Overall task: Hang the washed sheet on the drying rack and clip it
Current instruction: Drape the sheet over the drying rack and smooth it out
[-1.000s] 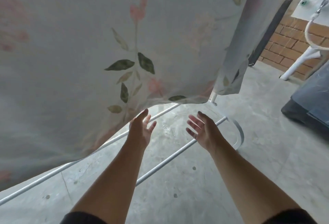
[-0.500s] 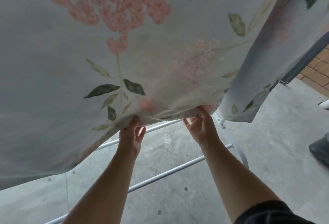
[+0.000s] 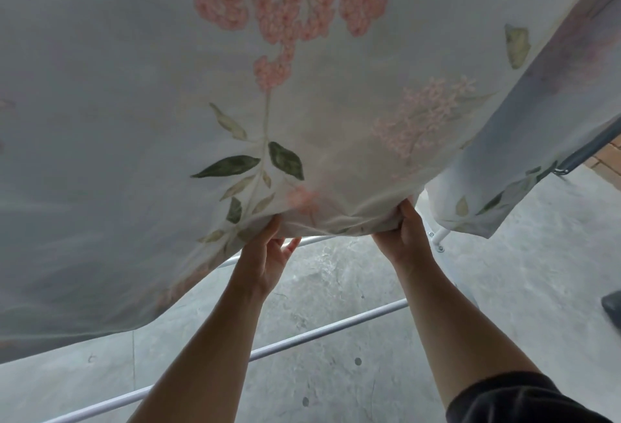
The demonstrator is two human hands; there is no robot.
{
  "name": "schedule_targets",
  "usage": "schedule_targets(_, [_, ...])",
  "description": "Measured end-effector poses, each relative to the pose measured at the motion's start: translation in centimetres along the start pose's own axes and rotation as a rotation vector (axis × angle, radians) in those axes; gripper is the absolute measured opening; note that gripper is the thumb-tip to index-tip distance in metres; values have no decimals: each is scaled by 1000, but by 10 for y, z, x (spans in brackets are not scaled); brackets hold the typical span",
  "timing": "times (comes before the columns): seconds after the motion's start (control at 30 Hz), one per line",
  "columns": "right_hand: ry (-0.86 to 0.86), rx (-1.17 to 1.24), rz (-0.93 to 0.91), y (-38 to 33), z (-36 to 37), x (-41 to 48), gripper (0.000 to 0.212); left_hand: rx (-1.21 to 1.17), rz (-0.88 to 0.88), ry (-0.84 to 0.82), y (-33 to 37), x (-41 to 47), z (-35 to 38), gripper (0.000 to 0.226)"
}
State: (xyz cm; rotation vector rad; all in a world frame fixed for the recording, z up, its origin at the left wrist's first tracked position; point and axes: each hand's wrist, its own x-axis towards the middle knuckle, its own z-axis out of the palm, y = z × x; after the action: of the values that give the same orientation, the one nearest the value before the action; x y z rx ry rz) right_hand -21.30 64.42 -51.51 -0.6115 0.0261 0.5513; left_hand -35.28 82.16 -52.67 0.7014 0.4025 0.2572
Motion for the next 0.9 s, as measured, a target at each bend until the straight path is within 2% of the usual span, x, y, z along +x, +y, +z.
schedule_targets(0.07, [-2, -30, -3, 0, -2, -2, 33, -28, 20, -64, -3, -1, 3, 85])
schedule_targets(0.17, [51, -160, -30, 1, -6, -4, 33, -30, 92, -34, -9, -2, 5, 80])
schedule_targets(0.27, [41, -241, -76, -3, -12, -9, 35, -5, 99, 33, -10, 0, 6, 96])
schedule_targets(0.3, [43, -251, -97, -5, -12, -12, 36, 12, 103, 63, -11, 0, 6, 95])
schedule_targets(0.37, [41, -265, -127, -10, -13, -18, 39, 41, 104, 155, -12, 0, 9, 78])
schedule_targets(0.43, [91, -308, -56, -11, -13, -24, 42, 72, 39, 248, -13, -2, 16, 60])
schedule_targets(0.47, [168, -326, 19, -13, -12, -27, 40, 87, -46, 281, -12, -4, 21, 57])
schedule_targets(0.57, [422, -435, 276, -24, 3, -44, 38, 208, -461, 300, -3, -16, 47, 74])
schedule_targets(0.63, [524, -442, 303, -42, 24, -57, 40, 309, -603, 256, 12, -28, 73, 76])
schedule_targets(0.77, [605, -329, 248, -97, 90, -85, 23, 394, -558, 181, 64, -48, 159, 50])
schedule_targets(0.83, [587, -265, 231, -135, 137, -101, 14, 422, -527, 141, 99, -61, 214, 38])
schedule_targets(0.9, [520, -218, 218, -177, 185, -118, 17, 427, -483, 108, 135, -77, 272, 31])
